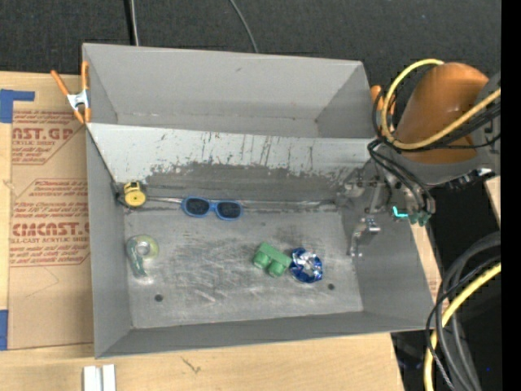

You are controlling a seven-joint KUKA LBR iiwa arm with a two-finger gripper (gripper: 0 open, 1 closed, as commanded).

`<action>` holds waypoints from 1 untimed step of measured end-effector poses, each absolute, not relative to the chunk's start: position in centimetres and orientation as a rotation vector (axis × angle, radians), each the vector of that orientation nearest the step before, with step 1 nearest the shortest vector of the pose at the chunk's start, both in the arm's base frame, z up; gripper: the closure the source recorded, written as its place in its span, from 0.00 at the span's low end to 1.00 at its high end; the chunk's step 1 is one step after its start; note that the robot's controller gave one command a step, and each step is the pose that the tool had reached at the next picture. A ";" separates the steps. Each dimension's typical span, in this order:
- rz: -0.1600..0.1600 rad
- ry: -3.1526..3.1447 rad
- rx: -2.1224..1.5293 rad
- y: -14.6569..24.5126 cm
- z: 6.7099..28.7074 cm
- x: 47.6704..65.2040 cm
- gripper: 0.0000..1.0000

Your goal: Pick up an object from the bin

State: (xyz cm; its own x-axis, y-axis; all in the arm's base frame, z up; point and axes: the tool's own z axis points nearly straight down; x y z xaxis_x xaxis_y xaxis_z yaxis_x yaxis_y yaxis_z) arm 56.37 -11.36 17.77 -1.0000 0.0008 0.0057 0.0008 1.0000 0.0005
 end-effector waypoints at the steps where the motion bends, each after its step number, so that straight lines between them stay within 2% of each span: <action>1: 0.003 -3.150 0.097 -4.0 7.1 54.4 0.00</action>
Offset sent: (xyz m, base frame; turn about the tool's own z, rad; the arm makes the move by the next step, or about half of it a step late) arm -0.0221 0.0727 -0.1077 -0.0618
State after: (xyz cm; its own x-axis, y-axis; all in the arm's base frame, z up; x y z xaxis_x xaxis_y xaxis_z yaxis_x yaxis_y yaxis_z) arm 54.43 -4.00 7.14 -0.9980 -0.0619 -0.0095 -0.0618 0.9981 -0.0022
